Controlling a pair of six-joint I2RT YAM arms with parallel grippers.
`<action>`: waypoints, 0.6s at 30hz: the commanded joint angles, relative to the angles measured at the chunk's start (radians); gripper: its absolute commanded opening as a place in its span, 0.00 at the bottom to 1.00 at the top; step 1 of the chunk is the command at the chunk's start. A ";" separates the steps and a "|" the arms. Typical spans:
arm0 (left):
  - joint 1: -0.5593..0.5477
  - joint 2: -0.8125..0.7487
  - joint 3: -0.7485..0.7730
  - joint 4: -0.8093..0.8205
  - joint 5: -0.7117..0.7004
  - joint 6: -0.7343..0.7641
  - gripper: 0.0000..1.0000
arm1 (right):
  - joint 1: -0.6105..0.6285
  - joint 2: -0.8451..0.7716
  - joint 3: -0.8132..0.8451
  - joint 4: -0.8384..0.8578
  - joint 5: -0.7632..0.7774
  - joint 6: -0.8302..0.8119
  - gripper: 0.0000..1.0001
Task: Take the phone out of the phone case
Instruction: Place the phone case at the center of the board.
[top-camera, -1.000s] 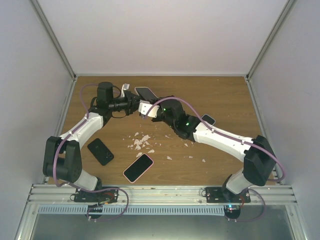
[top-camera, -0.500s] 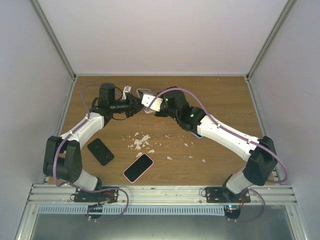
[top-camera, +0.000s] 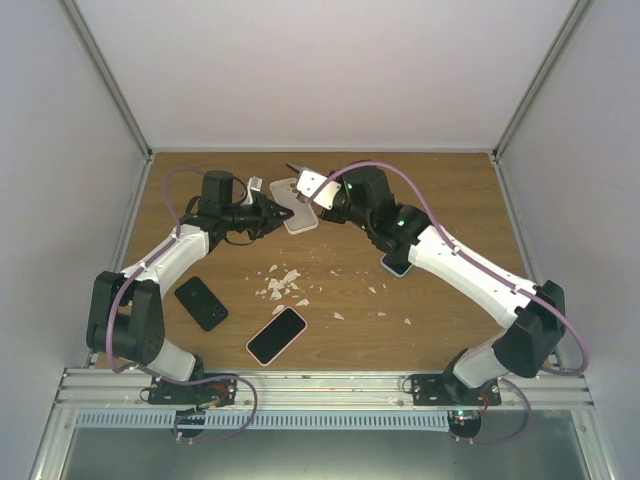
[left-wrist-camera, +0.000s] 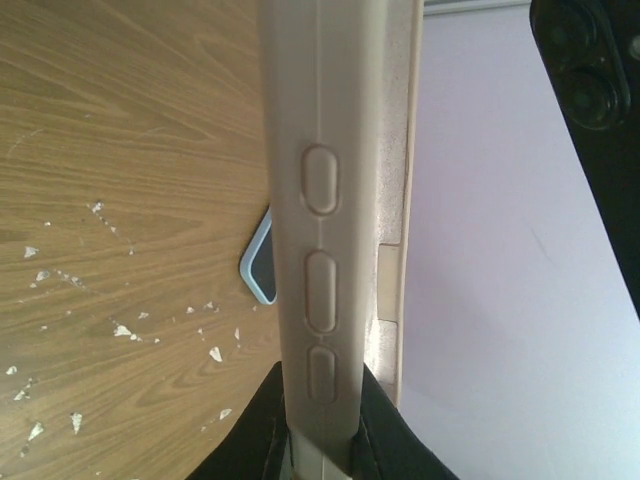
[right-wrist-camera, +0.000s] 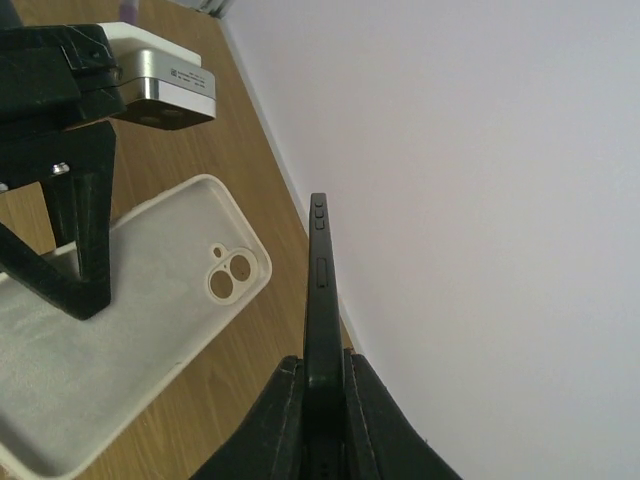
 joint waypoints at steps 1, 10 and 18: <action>0.008 0.001 0.013 0.015 -0.025 0.065 0.00 | -0.010 -0.063 0.016 0.022 0.003 0.014 0.00; 0.009 0.063 0.058 -0.042 -0.026 0.236 0.00 | -0.034 -0.121 -0.164 0.113 0.075 -0.044 0.01; 0.017 0.155 0.122 -0.095 0.004 0.357 0.00 | -0.052 -0.131 -0.361 0.294 0.139 -0.090 0.01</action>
